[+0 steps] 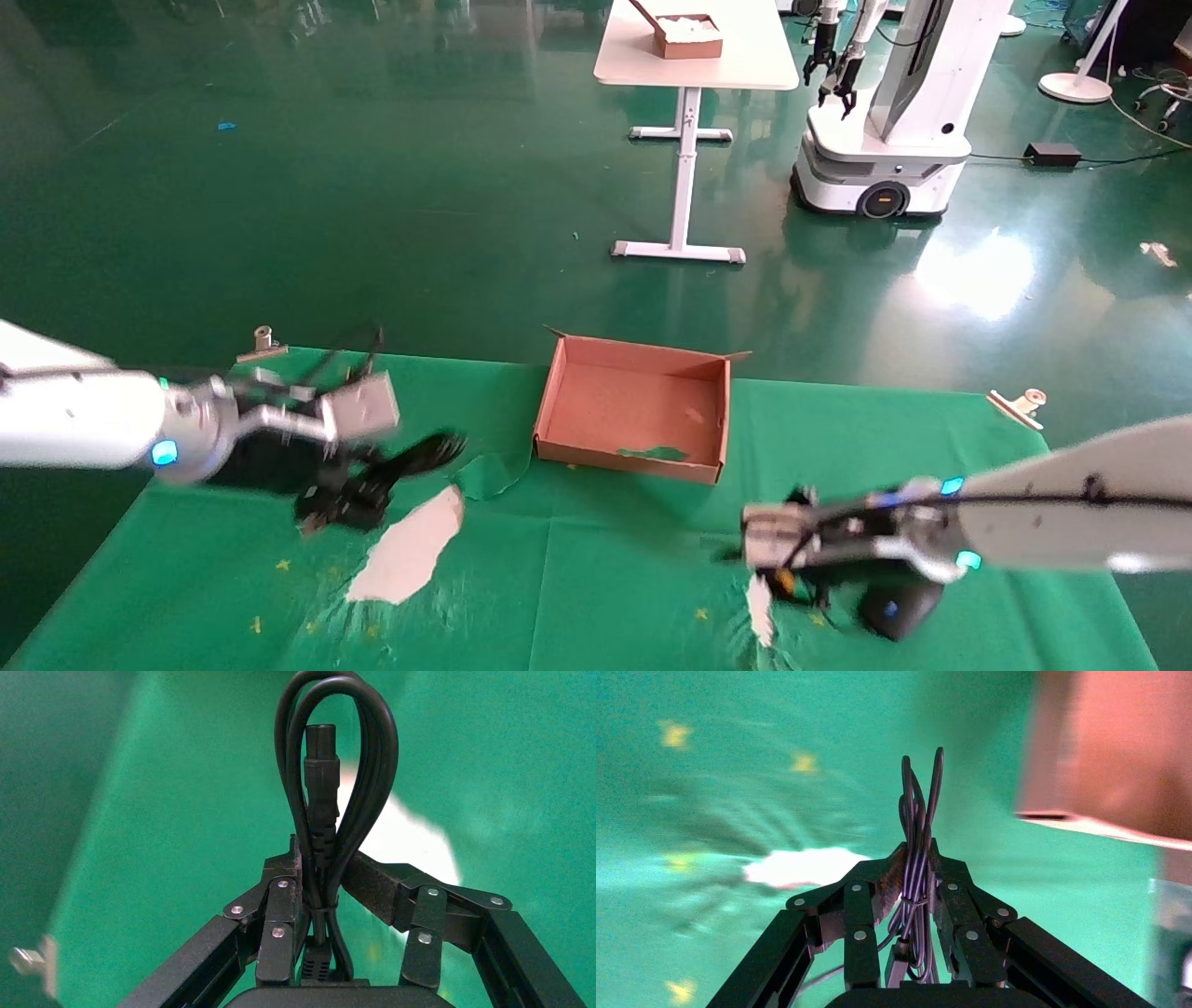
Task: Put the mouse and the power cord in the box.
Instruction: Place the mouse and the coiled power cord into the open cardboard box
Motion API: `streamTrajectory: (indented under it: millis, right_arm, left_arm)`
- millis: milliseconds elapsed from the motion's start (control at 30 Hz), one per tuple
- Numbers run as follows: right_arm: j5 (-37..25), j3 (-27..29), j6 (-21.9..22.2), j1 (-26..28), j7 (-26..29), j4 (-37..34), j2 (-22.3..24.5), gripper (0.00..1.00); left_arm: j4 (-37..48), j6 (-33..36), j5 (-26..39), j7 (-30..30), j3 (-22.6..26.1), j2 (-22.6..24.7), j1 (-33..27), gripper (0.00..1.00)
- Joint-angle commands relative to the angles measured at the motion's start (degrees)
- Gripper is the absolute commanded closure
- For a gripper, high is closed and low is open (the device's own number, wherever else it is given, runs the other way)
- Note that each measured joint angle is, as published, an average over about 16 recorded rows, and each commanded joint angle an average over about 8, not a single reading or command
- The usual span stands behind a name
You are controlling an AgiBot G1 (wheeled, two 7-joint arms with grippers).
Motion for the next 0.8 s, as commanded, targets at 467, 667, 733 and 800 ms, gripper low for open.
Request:
streamTrajectory:
  millis: [467, 667, 733, 800]
  right_arm:
    - [-1.6, 4.0, 3.5, 9.2, 1.7, 0.4, 5.5, 1.00]
    - [-2.1, 4.7, 2.3, 10.0, 4.0, 3.5, 8.7, 1.00]
    - [-2.2, 4.8, 1.8, 10.0, 4.8, 4.8, 9.7, 1.00]
    - [-2.4, 5.0, 1.3, 10.0, 5.5, 5.8, 10.5, 1.00]
  left_arm:
    - [-8.3, -20.3, 3.8, 8.8, 0.1, 11.2, 4.9, 1.00]
    - [-3.3, -40.8, 12.9, 18.3, 6.6, 17.8, 10.7, 1.00]
    - [-1.7, -46.8, 13.8, 20.7, 9.7, 18.5, 12.1, 1.00]
    - [0.1, -51.5, 13.9, 22.1, 12.9, 18.7, 13.0, 0.99]
